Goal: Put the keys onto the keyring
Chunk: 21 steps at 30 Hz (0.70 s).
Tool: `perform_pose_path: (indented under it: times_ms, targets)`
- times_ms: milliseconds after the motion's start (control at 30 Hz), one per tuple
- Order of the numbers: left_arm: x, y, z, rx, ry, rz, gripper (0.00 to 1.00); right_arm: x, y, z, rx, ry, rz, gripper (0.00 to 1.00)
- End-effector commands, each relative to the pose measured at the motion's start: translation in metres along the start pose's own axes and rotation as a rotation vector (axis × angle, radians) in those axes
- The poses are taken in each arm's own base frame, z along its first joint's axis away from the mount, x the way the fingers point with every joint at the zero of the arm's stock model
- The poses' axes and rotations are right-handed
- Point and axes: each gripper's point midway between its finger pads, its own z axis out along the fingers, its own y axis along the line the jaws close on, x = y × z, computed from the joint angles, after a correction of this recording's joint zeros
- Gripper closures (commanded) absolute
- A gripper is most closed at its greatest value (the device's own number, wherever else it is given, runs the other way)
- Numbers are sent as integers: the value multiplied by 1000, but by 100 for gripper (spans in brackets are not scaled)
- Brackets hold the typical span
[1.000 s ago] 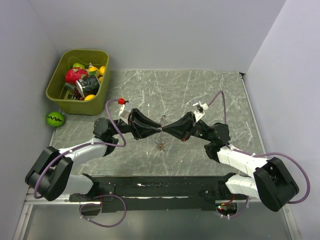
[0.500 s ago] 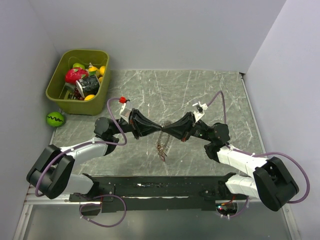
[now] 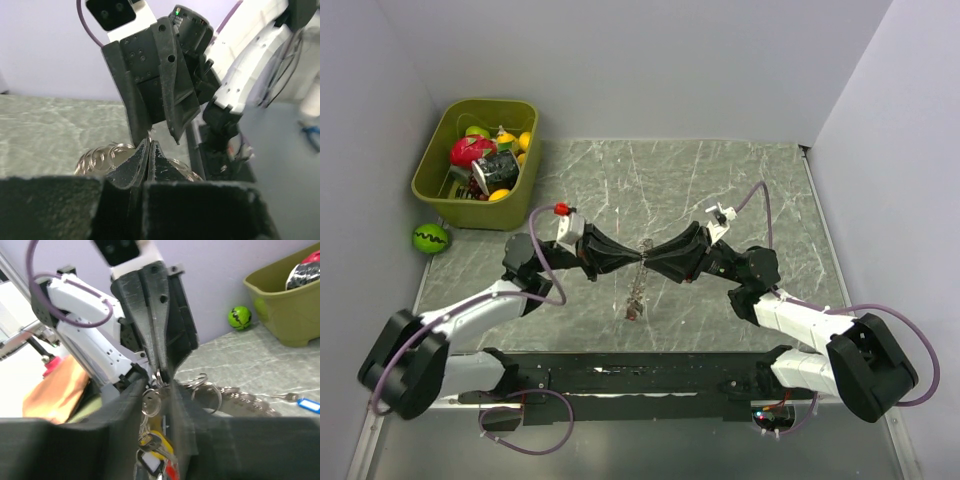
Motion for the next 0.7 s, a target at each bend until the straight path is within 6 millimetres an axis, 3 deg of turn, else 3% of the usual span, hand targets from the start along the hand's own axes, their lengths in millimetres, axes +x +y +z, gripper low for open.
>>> perform_pose_path:
  times_ms: [0,33,67,200,467,667]
  targets:
    - [-12,6,8,-48,89,252,99,-22,13,4,-38,-65,-81,48]
    - [-19,3,11,-52,93,290,99,-22,13,4,-33,-63,-83,45]
    - [-8,11,7,-89,154,315,99,-22,12,4,-29,-62,-92,42]
    - [-8,13,3,-144,200,393,99,-29,13,1,-10,-68,-123,30]
    - [-21,9,-13,-228,194,524,99,-43,10,-10,61,-75,-208,21]
    - [-16,13,-23,-280,230,520,99,-53,-1,-10,137,-26,-294,11]
